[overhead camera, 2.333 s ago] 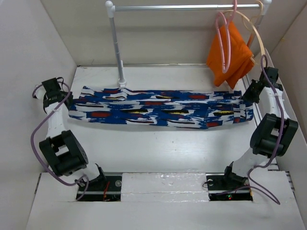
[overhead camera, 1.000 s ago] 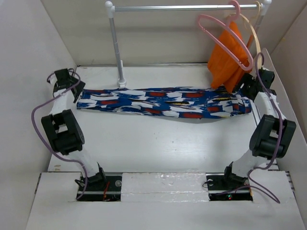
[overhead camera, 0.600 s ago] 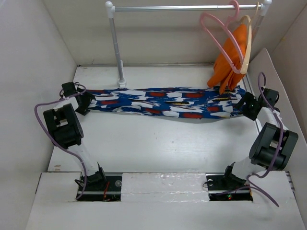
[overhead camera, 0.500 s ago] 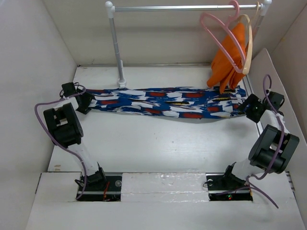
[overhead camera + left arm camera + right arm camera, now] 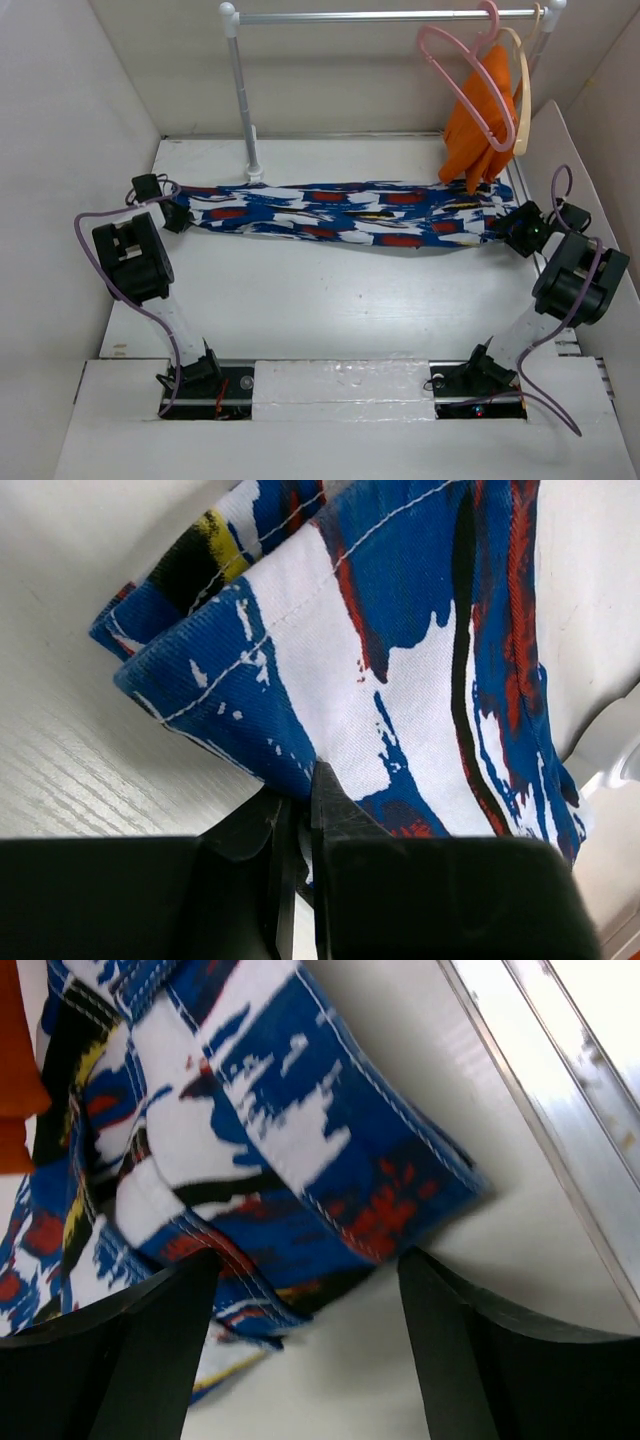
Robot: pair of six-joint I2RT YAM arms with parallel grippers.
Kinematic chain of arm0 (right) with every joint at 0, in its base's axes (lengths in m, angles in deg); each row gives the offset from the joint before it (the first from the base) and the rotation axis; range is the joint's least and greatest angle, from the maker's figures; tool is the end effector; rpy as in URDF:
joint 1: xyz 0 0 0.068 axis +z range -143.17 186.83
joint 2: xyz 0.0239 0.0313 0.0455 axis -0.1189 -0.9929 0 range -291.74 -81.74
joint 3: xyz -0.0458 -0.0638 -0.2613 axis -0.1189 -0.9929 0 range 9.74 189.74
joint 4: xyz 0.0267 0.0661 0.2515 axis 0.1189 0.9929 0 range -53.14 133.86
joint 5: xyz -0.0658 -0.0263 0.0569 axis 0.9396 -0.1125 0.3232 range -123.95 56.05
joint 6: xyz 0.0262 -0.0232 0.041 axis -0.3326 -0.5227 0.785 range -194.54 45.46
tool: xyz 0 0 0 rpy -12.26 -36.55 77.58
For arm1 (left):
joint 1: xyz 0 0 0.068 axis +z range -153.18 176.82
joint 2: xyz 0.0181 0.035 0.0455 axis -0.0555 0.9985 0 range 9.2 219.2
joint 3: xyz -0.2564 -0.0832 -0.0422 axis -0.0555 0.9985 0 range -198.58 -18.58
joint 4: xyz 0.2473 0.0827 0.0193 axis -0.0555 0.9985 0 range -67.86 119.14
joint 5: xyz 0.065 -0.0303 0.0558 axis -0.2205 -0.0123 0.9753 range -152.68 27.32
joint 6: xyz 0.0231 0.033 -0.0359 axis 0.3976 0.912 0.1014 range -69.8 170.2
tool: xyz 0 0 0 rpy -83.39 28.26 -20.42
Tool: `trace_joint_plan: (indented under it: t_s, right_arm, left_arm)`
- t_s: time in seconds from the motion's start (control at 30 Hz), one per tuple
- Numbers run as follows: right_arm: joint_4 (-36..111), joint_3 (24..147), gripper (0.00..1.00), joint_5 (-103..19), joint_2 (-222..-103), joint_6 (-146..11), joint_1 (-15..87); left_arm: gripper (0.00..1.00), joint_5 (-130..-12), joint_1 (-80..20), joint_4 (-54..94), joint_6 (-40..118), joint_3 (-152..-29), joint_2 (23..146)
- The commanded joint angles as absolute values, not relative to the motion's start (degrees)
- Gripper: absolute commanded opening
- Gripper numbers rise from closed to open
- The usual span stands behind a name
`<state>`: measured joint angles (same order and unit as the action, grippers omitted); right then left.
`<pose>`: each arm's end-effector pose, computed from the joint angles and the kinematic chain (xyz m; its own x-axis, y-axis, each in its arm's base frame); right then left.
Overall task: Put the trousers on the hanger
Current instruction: Fold the trousers at the center of the board.
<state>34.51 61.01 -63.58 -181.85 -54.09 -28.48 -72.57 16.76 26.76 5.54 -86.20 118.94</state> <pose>0.2916 -0.1850 0.1524 -0.4761 0.7094 -0.5197 0.4174 0.7025 0.5765 0.3836 0.1328 0.1627 -0.3285 -0.8559 -0.3994 -0.6415 0.5126 -0.5707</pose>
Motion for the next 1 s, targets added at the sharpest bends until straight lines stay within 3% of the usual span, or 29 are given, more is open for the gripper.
trace_joint_plan:
  t_s: [0.0, 0.03, 0.1, 0.13, 0.17, 0.27, 0.4, 0.6, 0.83, 0.9, 0.93, 0.97]
  right_arm:
    - [26.6, 61.8, 0.77, -63.7, -186.3, -48.4, -24.7]
    - [26.8, 62.1, 0.75, -62.4, -186.6, -47.2, -24.1]
    - [25.5, 62.6, 0.59, -61.4, -187.1, -45.8, -23.6]
    - [25.4, 62.5, 0.41, -60.8, -186.5, -44.6, -23.6]
    - [26.8, 62.4, 0.14, -59.7, -185.7, -44.7, -23.6]
    - [35.3, 63.0, 0.0, -54.0, -178.8, -50.3, -24.2]
    - [45.8, 63.5, 0.0, -46.8, -167.5, -57.6, -26.2]
    - [52.1, 59.4, 0.0, -47.2, -156.2, -59.6, -29.7]
    - [53.7, 48.6, 0.01, -53.1, -154.2, -62.3, -38.3]
    - [52.2, 46.0, 0.12, -55.0, -155.2, -64.0, -40.3]
    - [53.3, 46.4, 0.34, -56.0, -156.4, -66.3, -41.1]
    - [53.8, 47.1, 0.48, -56.6, -157.1, -67.5, -41.1]
  left_arm:
    - [0.0, -70.0, 16.8, 30.3, 8.5, -87.9, 119.9]
    - [0.0, -69.0, 16.8, 30.6, 9.7, -88.4, 120.0]
    - [0.0, -67.8, 16.8, 32.4, 11.0, -90.4, 120.5]
    - [0.0, -65.4, 16.8, 33.2, 12.6, -91.0, 120.5]
    - [0.0, -64.0, 16.8, 34.1, 13.1, -91.7, 120.6]
    - [0.0, -56.9, 16.8, 36.2, 14.2, -92.6, 118.5]
    - [0.0, -49.2, 16.8, 39.1, 14.9, -91.5, 113.9]
    - [0.0, -41.7, 16.8, 42.6, 15.6, -85.9, 104.8]
    - [0.0, -38.2, 16.8, 46.1, 14.3, -76.0, 99.2]
    - [0.0, -38.9, 16.8, 46.3, 14.3, -73.4, 98.7]
    - [0.16, -39.4, 16.8, 46.3, 14.8, -73.2, 98.6]
    - [0.26, -39.2, 16.8, 46.9, 14.5, -73.5, 98.2]
